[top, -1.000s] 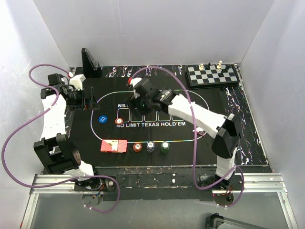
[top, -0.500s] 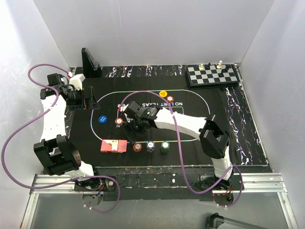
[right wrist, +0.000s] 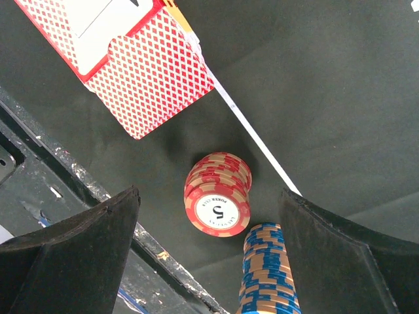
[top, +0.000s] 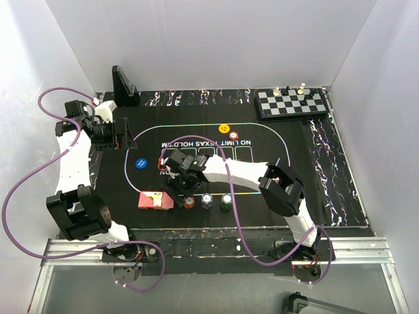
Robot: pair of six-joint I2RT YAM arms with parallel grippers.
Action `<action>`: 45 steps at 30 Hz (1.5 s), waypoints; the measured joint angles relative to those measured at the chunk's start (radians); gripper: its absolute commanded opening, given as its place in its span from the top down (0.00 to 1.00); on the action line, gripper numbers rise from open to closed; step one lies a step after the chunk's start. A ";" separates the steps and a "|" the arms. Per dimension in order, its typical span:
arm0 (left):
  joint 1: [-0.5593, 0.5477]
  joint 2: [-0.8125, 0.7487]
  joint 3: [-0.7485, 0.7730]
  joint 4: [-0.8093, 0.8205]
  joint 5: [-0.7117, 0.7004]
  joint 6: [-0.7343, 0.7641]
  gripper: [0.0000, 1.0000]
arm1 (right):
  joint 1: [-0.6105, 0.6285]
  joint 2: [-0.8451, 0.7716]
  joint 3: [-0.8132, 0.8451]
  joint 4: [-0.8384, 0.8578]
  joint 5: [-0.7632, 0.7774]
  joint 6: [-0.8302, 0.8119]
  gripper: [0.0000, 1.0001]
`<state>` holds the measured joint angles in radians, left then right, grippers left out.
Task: Distribute texas hold em gaming equipment
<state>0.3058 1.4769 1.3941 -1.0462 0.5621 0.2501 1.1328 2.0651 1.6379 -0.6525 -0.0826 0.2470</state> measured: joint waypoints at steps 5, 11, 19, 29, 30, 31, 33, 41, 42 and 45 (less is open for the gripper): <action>0.000 0.000 0.000 0.001 -0.001 0.000 0.02 | 0.000 0.016 0.000 0.002 -0.007 -0.004 0.10; 0.000 0.000 0.000 0.003 0.000 -0.004 0.02 | 0.000 0.044 0.000 0.002 -0.011 -0.013 0.17; 0.000 0.000 0.000 0.008 -0.001 -0.005 0.02 | 0.000 0.060 0.002 0.003 -0.020 -0.015 0.30; 0.000 0.000 0.000 0.013 -0.002 -0.005 0.02 | 0.000 0.064 0.002 0.002 -0.020 -0.016 0.55; 0.000 0.000 0.000 0.013 -0.002 -0.005 0.02 | 0.000 0.064 0.002 0.002 -0.019 -0.016 0.58; 0.000 0.000 0.000 0.014 -0.002 -0.005 0.02 | 0.000 0.064 0.002 0.002 -0.018 -0.015 0.61; 0.000 0.000 0.000 0.015 -0.002 -0.005 0.02 | 0.000 0.064 0.002 0.002 -0.018 -0.015 0.68; 0.000 -0.004 0.000 0.020 -0.003 -0.008 0.02 | 0.000 0.046 0.000 0.002 0.019 -0.015 0.84; 0.000 -0.005 0.000 0.020 -0.003 -0.008 0.02 | 0.000 0.040 0.000 0.002 0.024 -0.015 0.85; 0.000 -0.010 0.000 0.022 -0.003 -0.008 0.02 | 0.000 0.013 0.000 0.001 0.040 -0.015 0.94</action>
<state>0.3058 1.4670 1.3941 -1.0245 0.5587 0.2420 1.1324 2.0777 1.6379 -0.6514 -0.0422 0.2317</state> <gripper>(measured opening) 0.981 0.501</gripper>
